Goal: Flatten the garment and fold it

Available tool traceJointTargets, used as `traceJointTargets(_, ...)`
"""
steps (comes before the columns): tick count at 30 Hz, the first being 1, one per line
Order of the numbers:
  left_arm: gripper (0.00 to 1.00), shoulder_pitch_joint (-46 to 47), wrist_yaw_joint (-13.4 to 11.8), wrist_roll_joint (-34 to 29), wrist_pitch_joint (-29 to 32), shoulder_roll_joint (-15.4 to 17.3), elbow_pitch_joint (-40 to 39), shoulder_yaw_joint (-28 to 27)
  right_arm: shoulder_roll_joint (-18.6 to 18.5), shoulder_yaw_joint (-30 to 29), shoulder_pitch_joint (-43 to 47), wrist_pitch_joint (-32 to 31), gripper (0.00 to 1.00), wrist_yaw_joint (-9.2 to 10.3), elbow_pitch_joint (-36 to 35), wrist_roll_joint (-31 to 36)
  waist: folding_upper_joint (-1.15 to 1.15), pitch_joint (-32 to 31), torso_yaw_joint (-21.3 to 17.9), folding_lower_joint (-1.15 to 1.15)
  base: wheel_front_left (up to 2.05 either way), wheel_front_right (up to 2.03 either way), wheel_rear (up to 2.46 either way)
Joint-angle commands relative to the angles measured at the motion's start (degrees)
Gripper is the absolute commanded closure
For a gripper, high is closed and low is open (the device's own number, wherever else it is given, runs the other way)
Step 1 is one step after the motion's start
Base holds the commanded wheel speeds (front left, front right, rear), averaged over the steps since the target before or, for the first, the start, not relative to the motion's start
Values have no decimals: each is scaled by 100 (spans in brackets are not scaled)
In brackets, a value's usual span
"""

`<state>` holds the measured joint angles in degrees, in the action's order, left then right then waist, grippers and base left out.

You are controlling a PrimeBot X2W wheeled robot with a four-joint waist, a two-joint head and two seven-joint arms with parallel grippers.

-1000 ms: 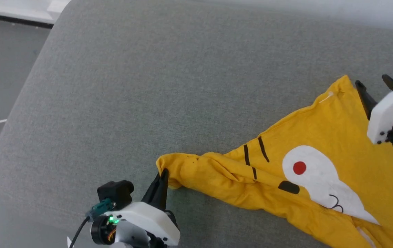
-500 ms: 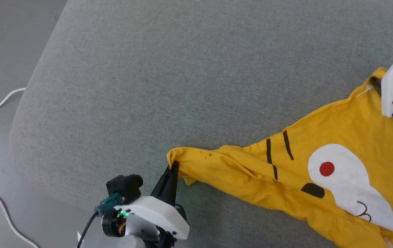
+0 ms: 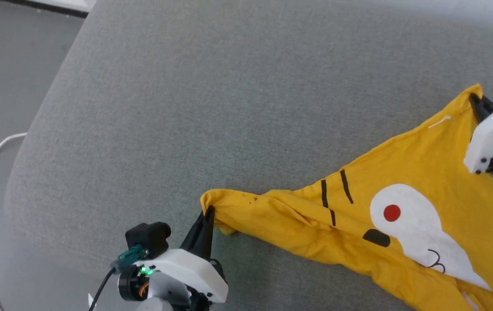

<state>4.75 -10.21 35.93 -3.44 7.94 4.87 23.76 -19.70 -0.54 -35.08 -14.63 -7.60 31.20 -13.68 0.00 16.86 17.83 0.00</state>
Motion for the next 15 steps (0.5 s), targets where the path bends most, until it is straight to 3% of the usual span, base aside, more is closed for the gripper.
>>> traceJointTargets(1,100,-45,-24,39,11,39,-15,-29,31,-43,135,95,100,11,-59,-15,0,-289,-248,0,0,0,0)
traceJointTargets(7,100,-190,-119,30,77,217,-219,-104,479,-652,1333,1053,100,11,-937,-31,0,-688,-590,0,0,0,0)
traceJointTargets(15,100,-159,-103,96,-58,349,-645,-304,1234,-1354,2806,1221,100,11,-2423,-19,0,-1018,-1012,0,0,0,0)
